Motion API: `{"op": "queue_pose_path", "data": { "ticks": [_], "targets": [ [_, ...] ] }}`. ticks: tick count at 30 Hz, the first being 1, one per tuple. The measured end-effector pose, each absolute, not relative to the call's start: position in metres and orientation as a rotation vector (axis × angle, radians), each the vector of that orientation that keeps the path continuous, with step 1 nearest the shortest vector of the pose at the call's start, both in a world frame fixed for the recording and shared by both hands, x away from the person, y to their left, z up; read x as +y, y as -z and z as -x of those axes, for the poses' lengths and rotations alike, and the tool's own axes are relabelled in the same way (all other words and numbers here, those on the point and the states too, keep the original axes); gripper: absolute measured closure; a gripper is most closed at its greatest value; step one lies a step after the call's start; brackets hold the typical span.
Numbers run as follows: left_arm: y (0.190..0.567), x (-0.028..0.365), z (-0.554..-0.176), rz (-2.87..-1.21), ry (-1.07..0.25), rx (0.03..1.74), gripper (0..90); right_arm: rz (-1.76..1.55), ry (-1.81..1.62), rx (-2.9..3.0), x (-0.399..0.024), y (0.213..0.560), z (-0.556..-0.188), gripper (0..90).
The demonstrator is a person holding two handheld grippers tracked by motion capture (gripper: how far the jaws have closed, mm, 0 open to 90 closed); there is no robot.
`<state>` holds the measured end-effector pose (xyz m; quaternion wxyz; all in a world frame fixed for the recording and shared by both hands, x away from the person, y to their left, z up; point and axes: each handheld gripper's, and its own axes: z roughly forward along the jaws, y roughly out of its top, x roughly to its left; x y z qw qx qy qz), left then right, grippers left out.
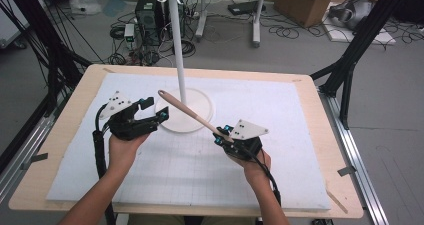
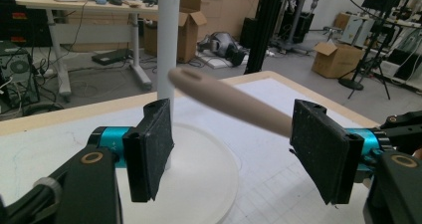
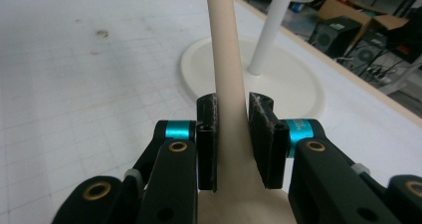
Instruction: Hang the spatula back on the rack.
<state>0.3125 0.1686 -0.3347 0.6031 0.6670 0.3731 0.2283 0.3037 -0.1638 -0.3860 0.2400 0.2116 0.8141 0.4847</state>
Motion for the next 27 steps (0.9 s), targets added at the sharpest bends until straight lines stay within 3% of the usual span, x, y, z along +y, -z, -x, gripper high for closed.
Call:
{"op": "queue_pose_path", "data": {
  "ticks": [10,15,27],
  "targets": [
    [0.333,0.146,-0.319,-1.544,-0.445,0.826,39.5,-0.571,-1.427,2.169,-0.155,0.385,-0.296,74.4],
    [0.330,0.134,-0.322,-1.516,-0.420,0.857,49.9,-0.599,-1.420,2.095,-0.144,0.385,-0.292,74.4],
    [0.326,0.125,-0.331,-1.485,-0.361,0.887,54.7,-0.623,-1.421,2.096,-0.136,0.387,-0.291,74.6]
  ]
}}
